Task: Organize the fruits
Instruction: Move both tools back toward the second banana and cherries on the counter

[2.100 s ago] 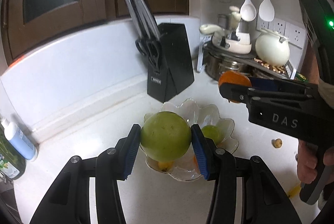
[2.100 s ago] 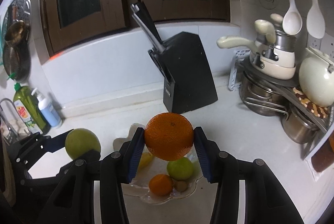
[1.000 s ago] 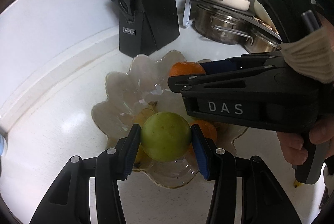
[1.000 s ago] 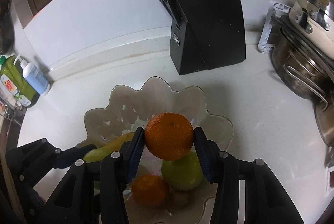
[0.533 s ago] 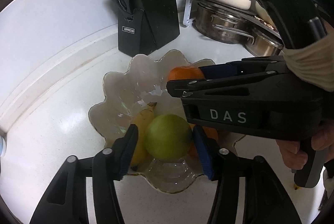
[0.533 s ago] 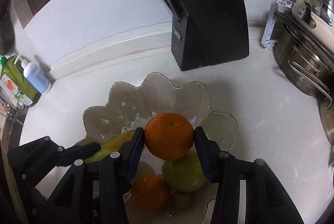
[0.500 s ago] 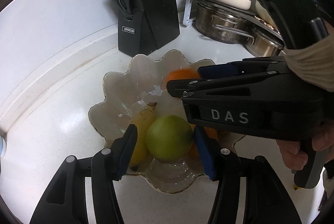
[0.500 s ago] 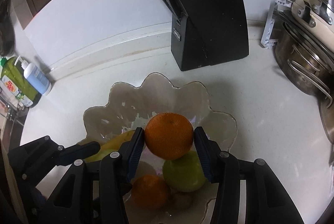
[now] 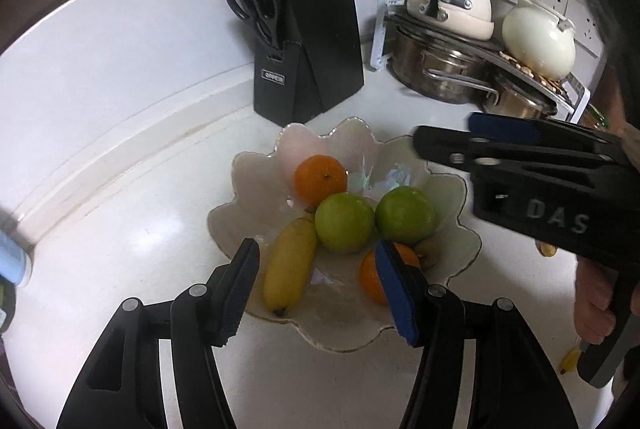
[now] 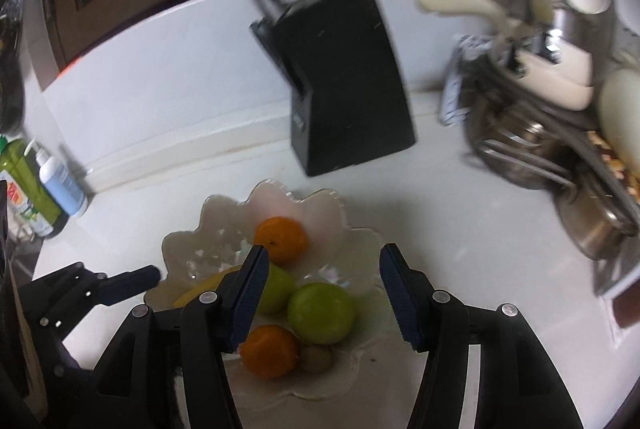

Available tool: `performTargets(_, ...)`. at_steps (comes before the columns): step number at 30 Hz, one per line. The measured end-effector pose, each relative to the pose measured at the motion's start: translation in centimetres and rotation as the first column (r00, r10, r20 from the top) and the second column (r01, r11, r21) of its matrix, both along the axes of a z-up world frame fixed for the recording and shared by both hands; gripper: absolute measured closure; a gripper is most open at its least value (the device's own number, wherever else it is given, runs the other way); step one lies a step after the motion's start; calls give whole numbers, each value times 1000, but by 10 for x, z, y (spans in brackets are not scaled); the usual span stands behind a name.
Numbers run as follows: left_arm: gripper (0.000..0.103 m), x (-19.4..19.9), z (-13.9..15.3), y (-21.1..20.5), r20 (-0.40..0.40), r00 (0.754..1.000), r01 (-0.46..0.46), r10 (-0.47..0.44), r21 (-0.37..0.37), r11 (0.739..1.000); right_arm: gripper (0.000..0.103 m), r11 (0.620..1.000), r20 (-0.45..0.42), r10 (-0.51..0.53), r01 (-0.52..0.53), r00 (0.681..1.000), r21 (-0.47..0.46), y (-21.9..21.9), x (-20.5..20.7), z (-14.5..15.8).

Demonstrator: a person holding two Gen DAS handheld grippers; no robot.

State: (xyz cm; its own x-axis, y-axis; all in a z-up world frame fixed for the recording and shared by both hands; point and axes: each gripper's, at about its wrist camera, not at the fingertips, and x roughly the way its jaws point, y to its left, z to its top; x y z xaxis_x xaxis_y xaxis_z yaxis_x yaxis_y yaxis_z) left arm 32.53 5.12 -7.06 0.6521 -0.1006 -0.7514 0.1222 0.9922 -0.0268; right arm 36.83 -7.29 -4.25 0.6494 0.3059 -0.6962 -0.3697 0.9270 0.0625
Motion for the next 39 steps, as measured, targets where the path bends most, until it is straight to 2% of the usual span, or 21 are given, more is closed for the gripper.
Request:
performTargets(8, 39, -27, 30, -5, 94, 995, -16, 16, 0, 1000, 43, 993, 99, -121, 120, 988, 9, -30, -38, 26)
performTargets(10, 38, -35, 40, -10, 126, 992, -11, 11, 2, 1000, 38, 989, 114, -149, 147, 982, 26, -39, -48, 33)
performTargets(17, 31, -60, 77, -28, 244, 970, 11, -11, 4, 1000, 28, 967, 183, -251, 239, 951, 84, -70, -83, 61)
performTargets(19, 27, -65, 85, -33, 270, 963, 18, -18, 4, 1000, 28, 959, 213, -282, 268, 936, 92, -78, -94, 68)
performTargets(27, 21, -86, 106, -58, 343, 937, 72, -74, 17, 997, 24, 915, 315, -403, 391, 859, 104, -115, -138, 92)
performTargets(34, 17, -99, 115, -89, 381, 913, 144, -143, 27, 989, 22, 879, 324, -471, 466, 821, 98, -145, -161, 95)
performTargets(39, 15, -107, 117, -112, 400, 896, 194, -196, 45, 980, 22, 838, 326, -537, 536, 778, 102, -171, -179, 95)
